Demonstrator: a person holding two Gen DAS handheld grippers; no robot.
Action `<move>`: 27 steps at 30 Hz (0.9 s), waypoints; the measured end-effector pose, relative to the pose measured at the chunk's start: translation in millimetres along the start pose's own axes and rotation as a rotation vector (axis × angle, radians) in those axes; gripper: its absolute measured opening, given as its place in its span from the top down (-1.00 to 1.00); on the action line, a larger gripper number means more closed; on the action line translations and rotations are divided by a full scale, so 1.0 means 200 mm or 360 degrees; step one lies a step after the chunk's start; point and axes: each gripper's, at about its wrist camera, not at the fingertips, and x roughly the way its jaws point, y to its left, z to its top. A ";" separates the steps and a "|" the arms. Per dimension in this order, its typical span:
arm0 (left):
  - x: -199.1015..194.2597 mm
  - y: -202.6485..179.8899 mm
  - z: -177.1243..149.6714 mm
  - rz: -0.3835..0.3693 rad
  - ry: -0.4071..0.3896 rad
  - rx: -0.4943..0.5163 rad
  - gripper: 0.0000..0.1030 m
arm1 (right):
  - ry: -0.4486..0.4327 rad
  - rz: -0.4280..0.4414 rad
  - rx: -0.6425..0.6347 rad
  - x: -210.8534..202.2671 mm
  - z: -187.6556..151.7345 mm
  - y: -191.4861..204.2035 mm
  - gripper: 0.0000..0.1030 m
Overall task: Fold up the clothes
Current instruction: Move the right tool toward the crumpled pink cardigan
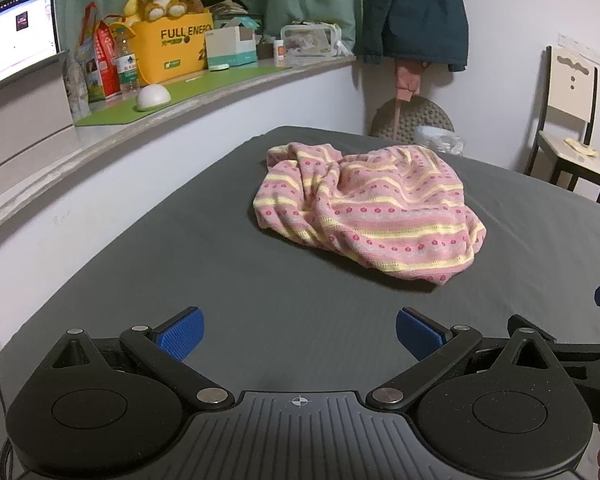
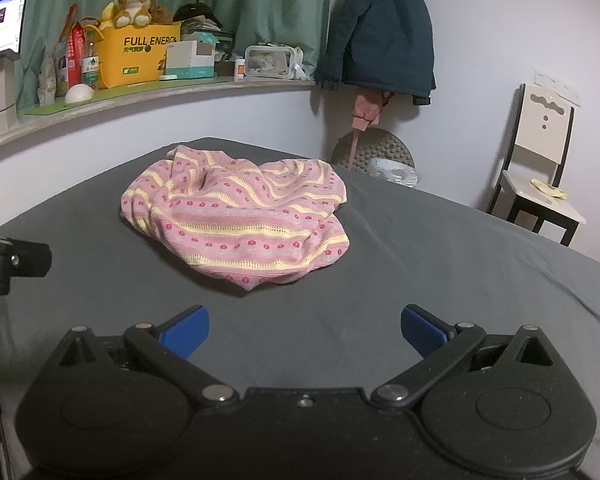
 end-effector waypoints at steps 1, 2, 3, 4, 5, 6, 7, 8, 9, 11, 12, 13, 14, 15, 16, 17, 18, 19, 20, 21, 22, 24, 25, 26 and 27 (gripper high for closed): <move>0.00 0.00 0.00 -0.0005 0.0004 0.0000 -1.00 | -0.0008 0.0000 -0.0009 0.00 0.00 0.00 -1.00; 0.00 0.00 0.00 -0.0010 0.0008 -0.0001 -1.00 | -0.0020 -0.0001 -0.0020 0.01 -0.01 0.01 -1.00; 0.00 0.00 0.00 -0.0015 0.0012 -0.0001 -1.00 | -0.0031 0.0000 -0.0035 0.02 -0.03 0.01 -1.00; 0.00 0.00 0.00 -0.0020 0.0015 -0.0002 -1.00 | -0.0043 0.0001 -0.0063 0.04 -0.04 0.02 -1.00; 0.00 0.00 0.00 -0.0020 0.0012 0.0008 -1.00 | -0.0055 0.0003 -0.0098 0.07 -0.05 0.02 -1.00; 0.00 0.01 0.00 -0.0015 0.0009 0.0012 -1.00 | -0.0064 0.0005 -0.0135 0.08 -0.05 0.02 -1.00; 0.00 0.02 -0.01 -0.0011 0.0005 0.0016 -1.00 | -0.0070 0.0006 -0.0173 0.10 -0.06 0.03 -1.00; 0.00 0.02 -0.01 0.0005 -0.0003 0.0021 -1.00 | -0.0074 0.0017 -0.0214 0.11 -0.06 0.02 -1.00; 0.00 0.03 -0.02 0.0021 -0.0012 0.0026 -1.00 | -0.0077 0.0038 -0.0258 0.11 -0.05 0.02 -1.00; 0.03 0.04 -0.01 0.0025 -0.0018 0.0026 -1.00 | -0.0091 0.0066 -0.0296 0.14 -0.04 0.03 -0.99; 0.03 0.03 -0.01 0.0014 -0.0012 0.0016 -1.00 | -0.0099 0.0077 -0.0307 0.16 -0.03 0.04 -0.99; 0.04 0.03 -0.01 0.0003 -0.0005 0.0006 -1.00 | -0.0107 0.0088 -0.0317 0.17 -0.02 0.05 -0.98; 0.04 0.03 -0.01 -0.0012 -0.0001 -0.0004 -1.00 | -0.0115 0.0100 -0.0328 0.19 -0.01 0.06 -0.95; 0.03 0.03 -0.01 -0.0017 -0.0005 -0.0007 -1.00 | -0.0123 0.0111 -0.0339 0.21 0.00 0.07 -0.90; 0.03 0.03 -0.01 -0.0016 -0.0012 -0.0006 -1.00 | -0.0131 0.0122 -0.0349 0.23 0.01 0.08 -0.87; 0.03 0.02 -0.01 -0.0015 -0.0020 -0.0004 -1.00 | -0.0139 0.0133 -0.0360 0.25 0.02 0.08 -0.84; 0.03 0.02 -0.01 -0.0019 -0.0018 -0.0003 -1.00 | -0.0147 0.0145 -0.0370 0.26 0.03 0.09 -0.80; 0.03 0.02 -0.01 -0.0022 -0.0015 -0.0003 -1.00 | -0.0154 0.0156 -0.0381 0.28 0.04 0.10 -0.78; 0.03 0.02 -0.01 -0.0032 -0.0002 -0.0018 -1.00 | -0.0158 0.0165 -0.0387 0.30 0.04 0.12 -0.77; 0.04 0.03 -0.01 -0.0052 0.0008 -0.0044 -1.00 | -0.0158 0.0172 -0.0389 0.32 0.05 0.14 -0.77; 0.04 0.04 -0.01 -0.0078 0.0010 -0.0076 -1.00 | -0.0158 0.0181 -0.0389 0.34 0.05 0.16 -0.77; 0.04 0.05 -0.02 -0.0079 -0.0005 -0.0116 -1.00 | -0.0163 0.0210 -0.0382 0.35 0.05 0.19 -0.77; 0.05 0.05 -0.02 -0.0050 0.0005 -0.0128 -1.00 | -0.0170 0.0224 -0.0378 0.35 0.04 0.20 -0.77; 0.06 0.05 -0.02 -0.0033 0.0015 -0.0130 -1.00 | -0.0173 0.0228 -0.0379 0.36 0.04 0.22 -0.77; 0.06 0.05 -0.03 -0.0018 0.0025 -0.0132 -1.00 | -0.0172 0.0224 -0.0391 0.37 0.03 0.24 -0.77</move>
